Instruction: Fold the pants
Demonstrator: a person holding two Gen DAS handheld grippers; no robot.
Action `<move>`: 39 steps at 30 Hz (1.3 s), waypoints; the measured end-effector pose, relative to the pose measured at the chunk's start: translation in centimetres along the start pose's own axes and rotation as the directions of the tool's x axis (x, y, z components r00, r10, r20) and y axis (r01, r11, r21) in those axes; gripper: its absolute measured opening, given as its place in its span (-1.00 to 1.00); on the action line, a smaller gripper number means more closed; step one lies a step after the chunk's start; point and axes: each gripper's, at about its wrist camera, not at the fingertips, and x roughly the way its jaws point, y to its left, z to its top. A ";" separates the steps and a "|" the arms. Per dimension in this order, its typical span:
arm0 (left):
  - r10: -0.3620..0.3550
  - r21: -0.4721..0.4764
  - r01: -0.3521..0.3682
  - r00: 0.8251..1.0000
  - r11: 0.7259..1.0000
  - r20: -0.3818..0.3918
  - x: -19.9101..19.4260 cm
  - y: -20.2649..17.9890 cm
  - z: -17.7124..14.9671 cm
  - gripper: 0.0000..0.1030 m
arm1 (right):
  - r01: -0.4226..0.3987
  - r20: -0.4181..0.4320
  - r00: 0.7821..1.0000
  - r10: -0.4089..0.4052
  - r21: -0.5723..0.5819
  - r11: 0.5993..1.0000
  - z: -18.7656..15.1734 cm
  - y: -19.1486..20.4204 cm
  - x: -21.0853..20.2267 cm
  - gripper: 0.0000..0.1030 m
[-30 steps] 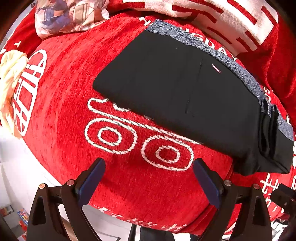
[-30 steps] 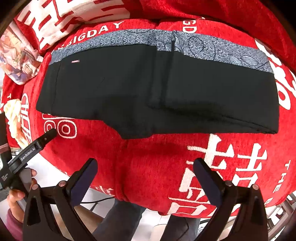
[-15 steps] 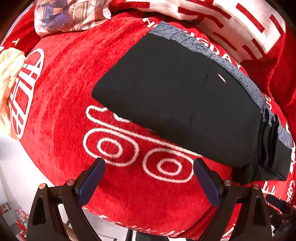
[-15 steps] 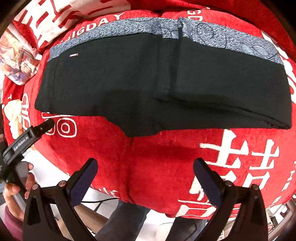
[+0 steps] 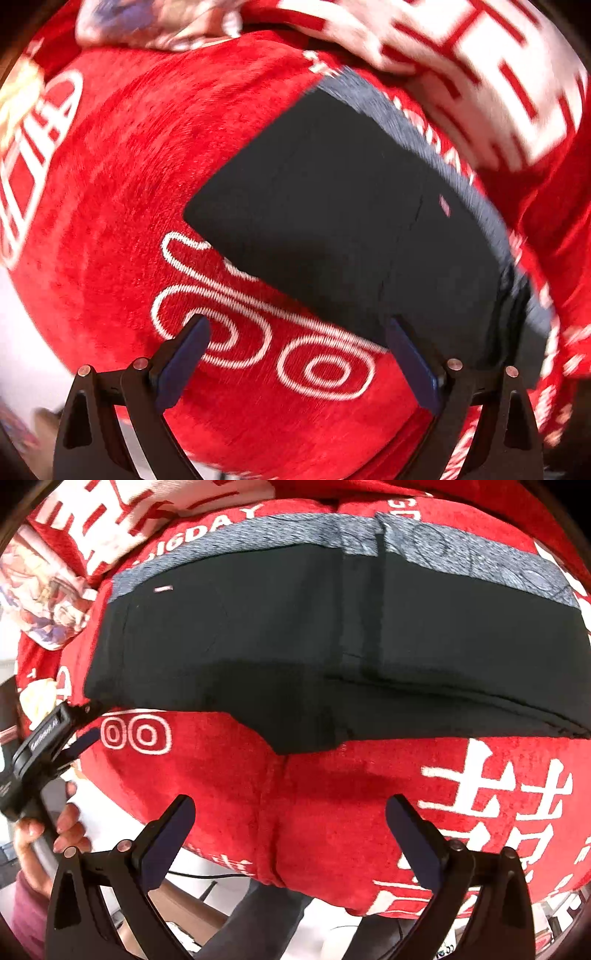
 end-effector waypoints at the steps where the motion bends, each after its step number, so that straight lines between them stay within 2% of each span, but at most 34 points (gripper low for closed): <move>1: -0.050 -0.032 0.050 0.999 0.998 0.012 0.0 0.9 0.3 0.87 | -0.017 0.003 1.000 0.017 -0.005 1.000 0.0 0.1 -0.1 0.99; 4: -0.165 -0.062 0.167 0.985 0.984 0.042 0.2 2.5 0.8 0.87 | -0.048 0.007 0.999 0.048 -0.017 0.999 0.1 0.4 0.1 0.99; 8: -0.246 -0.044 0.248 0.968 0.968 0.044 1.1 2.9 0.9 0.87 | -0.067 -0.001 0.998 0.067 -0.027 0.997 0.1 0.7 0.9 0.99; 14: -0.342 -0.030 0.345 0.937 0.938 0.072 1.4 1.3 1.4 0.87 | -0.075 -0.029 0.997 0.074 -0.045 0.996 -0.1 1.2 2.4 0.99; 17: -0.355 -0.052 0.360 0.931 0.932 0.079 2.0 0.8 1.5 0.96 | -0.078 -0.032 0.997 0.076 -0.050 0.996 -0.1 1.5 2.7 0.99; 20: -0.372 -0.092 0.380 0.923 0.920 0.094 1.8 0.7 1.7 0.96 | -0.083 -0.030 0.996 0.081 -0.051 0.995 0.1 1.8 2.6 0.99; 21: -0.416 -0.101 0.424 0.905 0.900 0.088 1.3 0.4 1.7 0.96 | -0.084 -0.026 0.996 0.083 -0.054 0.995 0.2 1.9 2.4 0.99; 23: -0.436 -0.066 0.444 0.893 0.893 0.115 0.0 -0.6 1.5 0.96 | -0.094 -0.010 0.996 0.094 -0.063 0.994 0.4 2.0 1.8 0.99; 24: -0.428 -0.029 0.435 0.895 0.900 0.130 -0.4 -1.3 1.5 0.96 | -0.099 0.000 0.995 0.099 -0.068 0.993 0.5 2.0 1.5 0.99; 26: -0.377 0.003 0.380 0.917 0.925 0.132 -0.1 -2.0 1.8 0.96 | -0.096 0.020 0.995 0.097 -0.075 0.993 1.0 1.8 0.9 0.99; 29: -0.318 -0.078 0.324 0.945 0.943 0.082 2.5 -1.5 2.8 0.96 | -0.088 0.054 0.994 0.092 -0.066 0.994 2.4 1.3 0.0 0.99; 31: -0.272 -0.082 0.280 0.958 0.957 0.095 2.5 -2.0 3.2 0.91 | -0.082 0.086 0.992 0.087 -0.064 0.995 3.6 1.0 -0.9 0.99; 32: -0.223 -0.061 0.229 0.970 0.971 0.098 2.4 -2.6 3.2 0.64 | -0.081 0.101 0.991 0.088 -0.067 0.994 4.2 0.9 -1.4 0.99; 33: -0.104 -0.006 0.106 0.989 0.994 0.109 2.3 -3.9 3.0 0.45 | -0.080 0.115 0.989 0.088 -0.072 0.994 5.0 0.8 -1.9 0.99; 34: -0.025 0.038 0.021 0.993 0.999 0.119 2.3 -4.7 2.8 0.12 | -0.072 0.136 0.987 0.083 -0.083 0.994 6.2 0.9 -2.7 0.99; 35: 0.037 0.091 -0.050 0.989 0.995 0.141 2.2 -5.5 2.5 -0.02 | -0.065 0.149 0.986 0.079 -0.092 0.994 6.8 1.2 -3.1 0.99; 37: 0.084 0.171 -0.120 0.976 0.978 0.202 1.6 -6.7 1.7 -0.21 | -0.049 0.187 0.980 0.073 -0.128 0.991 9.0 2.1 -4.6 0.99; 39: 0.153 0.314 -0.245 0.944 0.917 0.291 1.1 -8.8 0.3 -0.25 | -0.058 0.199 0.976 0.090 -0.158 0.986 10.5 3.2 -5.7 0.99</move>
